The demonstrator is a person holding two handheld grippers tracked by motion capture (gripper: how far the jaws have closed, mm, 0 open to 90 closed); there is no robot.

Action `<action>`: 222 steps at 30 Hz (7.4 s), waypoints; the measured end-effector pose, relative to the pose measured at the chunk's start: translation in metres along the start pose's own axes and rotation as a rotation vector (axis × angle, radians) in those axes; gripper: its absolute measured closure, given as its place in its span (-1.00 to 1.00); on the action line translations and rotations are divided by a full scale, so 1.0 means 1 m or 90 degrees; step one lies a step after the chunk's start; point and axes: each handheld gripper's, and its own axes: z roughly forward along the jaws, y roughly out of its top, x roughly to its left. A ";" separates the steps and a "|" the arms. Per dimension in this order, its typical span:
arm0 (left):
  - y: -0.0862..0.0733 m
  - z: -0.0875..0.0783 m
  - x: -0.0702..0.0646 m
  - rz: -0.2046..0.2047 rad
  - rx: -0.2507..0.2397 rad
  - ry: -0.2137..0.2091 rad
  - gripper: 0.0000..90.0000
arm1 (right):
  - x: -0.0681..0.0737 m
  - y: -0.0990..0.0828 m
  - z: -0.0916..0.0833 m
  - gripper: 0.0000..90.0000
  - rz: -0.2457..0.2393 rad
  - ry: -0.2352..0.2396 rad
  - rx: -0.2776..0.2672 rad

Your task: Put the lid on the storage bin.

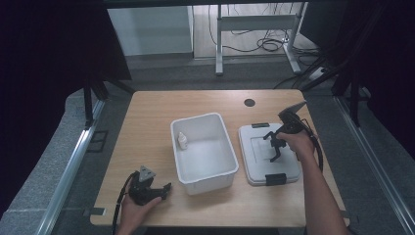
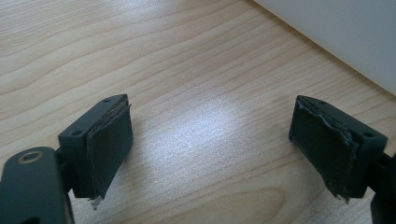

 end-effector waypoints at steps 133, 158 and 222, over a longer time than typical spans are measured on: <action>0.000 -0.001 0.000 0.000 0.002 -0.001 -0.70 | 0.129 -0.013 -0.108 0.89 -0.072 0.181 -0.096; 0.000 0.000 0.000 0.002 0.000 -0.001 -0.70 | 0.170 -0.012 -0.087 0.89 -0.085 0.195 -0.086; -0.001 -0.001 0.000 0.005 0.000 -0.005 -0.70 | 0.222 -0.010 -0.051 0.89 -0.041 0.176 -0.066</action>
